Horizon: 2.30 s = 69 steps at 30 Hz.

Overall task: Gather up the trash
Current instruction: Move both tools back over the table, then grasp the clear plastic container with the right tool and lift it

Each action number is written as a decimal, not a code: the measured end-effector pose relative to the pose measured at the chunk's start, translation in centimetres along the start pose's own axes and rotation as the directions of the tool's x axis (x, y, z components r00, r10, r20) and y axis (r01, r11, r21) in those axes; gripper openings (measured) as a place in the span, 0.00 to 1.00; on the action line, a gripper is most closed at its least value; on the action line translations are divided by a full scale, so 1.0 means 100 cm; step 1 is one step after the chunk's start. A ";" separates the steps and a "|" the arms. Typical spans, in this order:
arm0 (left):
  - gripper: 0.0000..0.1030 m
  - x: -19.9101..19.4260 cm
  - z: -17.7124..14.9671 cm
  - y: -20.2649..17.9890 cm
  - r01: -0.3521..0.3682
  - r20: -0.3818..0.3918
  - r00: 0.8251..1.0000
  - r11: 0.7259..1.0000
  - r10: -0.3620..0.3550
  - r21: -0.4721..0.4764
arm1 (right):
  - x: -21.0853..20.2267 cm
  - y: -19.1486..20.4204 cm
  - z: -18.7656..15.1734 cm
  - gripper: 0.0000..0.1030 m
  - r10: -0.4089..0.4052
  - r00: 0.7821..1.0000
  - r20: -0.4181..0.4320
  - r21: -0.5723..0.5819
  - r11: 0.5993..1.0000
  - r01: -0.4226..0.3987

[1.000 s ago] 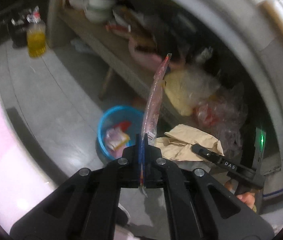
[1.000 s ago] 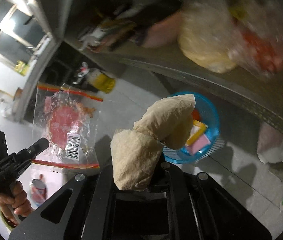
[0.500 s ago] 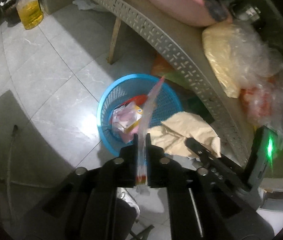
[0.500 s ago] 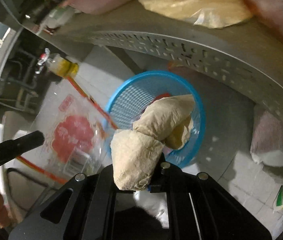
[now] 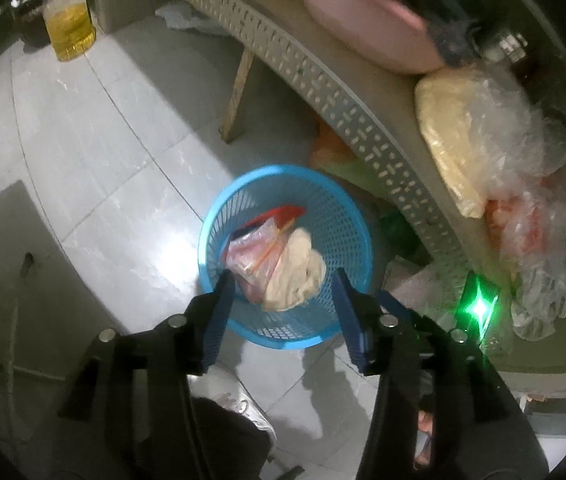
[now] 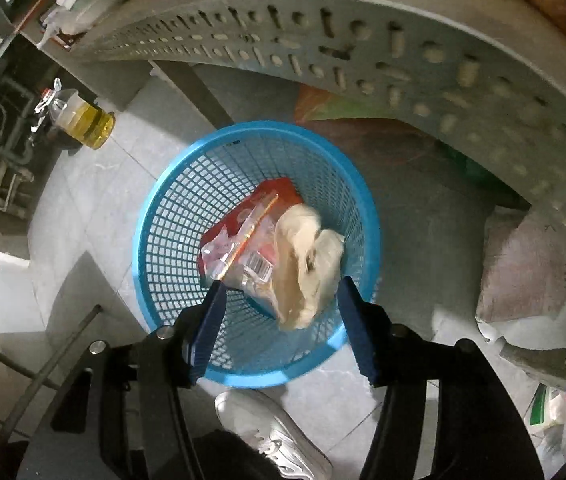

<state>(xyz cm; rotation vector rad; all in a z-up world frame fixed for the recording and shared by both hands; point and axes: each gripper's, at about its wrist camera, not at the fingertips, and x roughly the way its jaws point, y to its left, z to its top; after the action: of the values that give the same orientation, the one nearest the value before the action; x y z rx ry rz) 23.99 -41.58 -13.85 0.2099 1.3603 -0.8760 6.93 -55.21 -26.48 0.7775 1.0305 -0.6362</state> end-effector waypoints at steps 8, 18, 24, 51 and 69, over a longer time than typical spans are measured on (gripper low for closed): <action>0.53 -0.073 -0.023 -0.005 0.029 0.118 0.992 0.999 -0.034 0.043 | -0.056 0.003 -0.024 0.55 0.013 0.999 0.037 -0.076 0.997 -0.010; 0.60 -0.201 -0.107 0.038 0.001 0.332 0.943 1.000 -0.011 0.029 | -0.145 0.046 -0.037 0.69 0.161 0.983 0.089 -0.185 0.972 -0.143; 0.68 -0.267 -0.181 0.079 -0.049 0.471 0.881 0.999 0.049 -0.013 | -0.185 0.099 -0.043 0.71 0.296 0.952 0.074 -0.282 0.922 -0.265; 0.71 -0.318 -0.367 0.260 -0.166 0.539 0.760 0.911 0.363 -0.379 | -0.298 0.440 -0.241 0.81 0.528 0.817 -0.233 -0.969 -0.050 -0.244; 0.71 -0.315 -0.401 0.256 -0.108 0.622 0.725 0.941 0.296 -0.321 | -0.270 0.495 -0.339 0.86 0.438 0.880 -0.186 -0.896 -0.442 0.031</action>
<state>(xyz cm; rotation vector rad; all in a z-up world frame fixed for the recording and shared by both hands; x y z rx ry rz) 11.50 13.22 -4.02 -0.1582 0.7385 -0.4901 17.86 3.59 1.03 -0.8284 0.6483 0.7313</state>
